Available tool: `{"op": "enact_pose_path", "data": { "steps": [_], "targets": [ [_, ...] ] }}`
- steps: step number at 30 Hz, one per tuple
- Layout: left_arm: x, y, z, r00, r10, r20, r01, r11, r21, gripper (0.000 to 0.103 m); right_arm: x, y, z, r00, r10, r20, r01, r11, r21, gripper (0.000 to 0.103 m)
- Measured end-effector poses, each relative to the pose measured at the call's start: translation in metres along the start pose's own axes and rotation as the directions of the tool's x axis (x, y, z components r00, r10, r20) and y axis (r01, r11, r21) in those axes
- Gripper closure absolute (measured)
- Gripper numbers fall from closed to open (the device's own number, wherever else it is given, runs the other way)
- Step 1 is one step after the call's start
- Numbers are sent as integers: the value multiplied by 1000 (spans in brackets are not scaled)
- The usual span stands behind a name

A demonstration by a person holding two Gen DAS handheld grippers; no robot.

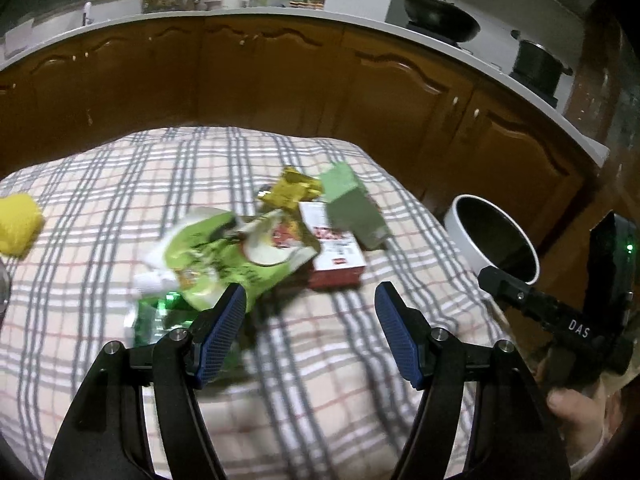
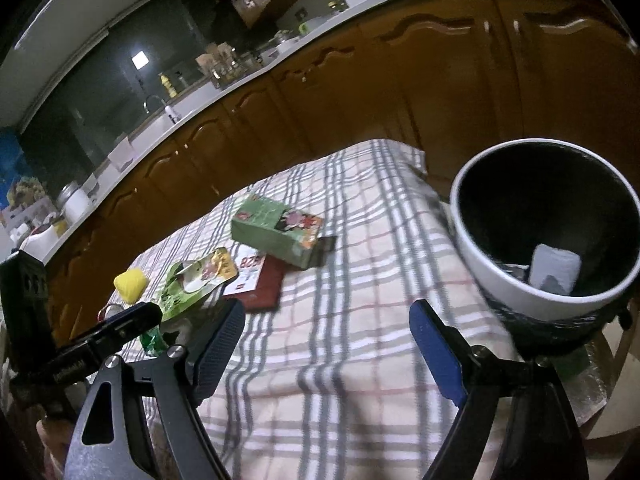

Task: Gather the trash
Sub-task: 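Move both open tools back from the bin to the table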

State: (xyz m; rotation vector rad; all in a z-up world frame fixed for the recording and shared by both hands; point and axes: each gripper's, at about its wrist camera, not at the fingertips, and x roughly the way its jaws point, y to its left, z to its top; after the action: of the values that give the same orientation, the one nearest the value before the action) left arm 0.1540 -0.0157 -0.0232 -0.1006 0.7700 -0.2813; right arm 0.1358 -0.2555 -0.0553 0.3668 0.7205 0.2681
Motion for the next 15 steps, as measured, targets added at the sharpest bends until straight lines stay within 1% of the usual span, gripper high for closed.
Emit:
{"op": "enact_pose_path", "data": {
  "steps": [6, 12, 15],
  "targets": [
    [-3, 22, 4, 1000, 27, 0, -27, 1000, 2, 35, 18, 20, 1, 999, 23, -29, -24, 999, -43, 17],
    [3, 31, 17, 999, 32, -19, -31, 996, 82, 35, 31, 32, 7, 998, 37, -43, -40, 996, -81, 17],
    [8, 32, 27, 999, 21, -32, -17, 992, 122, 35, 37, 33, 15, 998, 37, -44, -41, 994, -102, 17]
  ]
}}
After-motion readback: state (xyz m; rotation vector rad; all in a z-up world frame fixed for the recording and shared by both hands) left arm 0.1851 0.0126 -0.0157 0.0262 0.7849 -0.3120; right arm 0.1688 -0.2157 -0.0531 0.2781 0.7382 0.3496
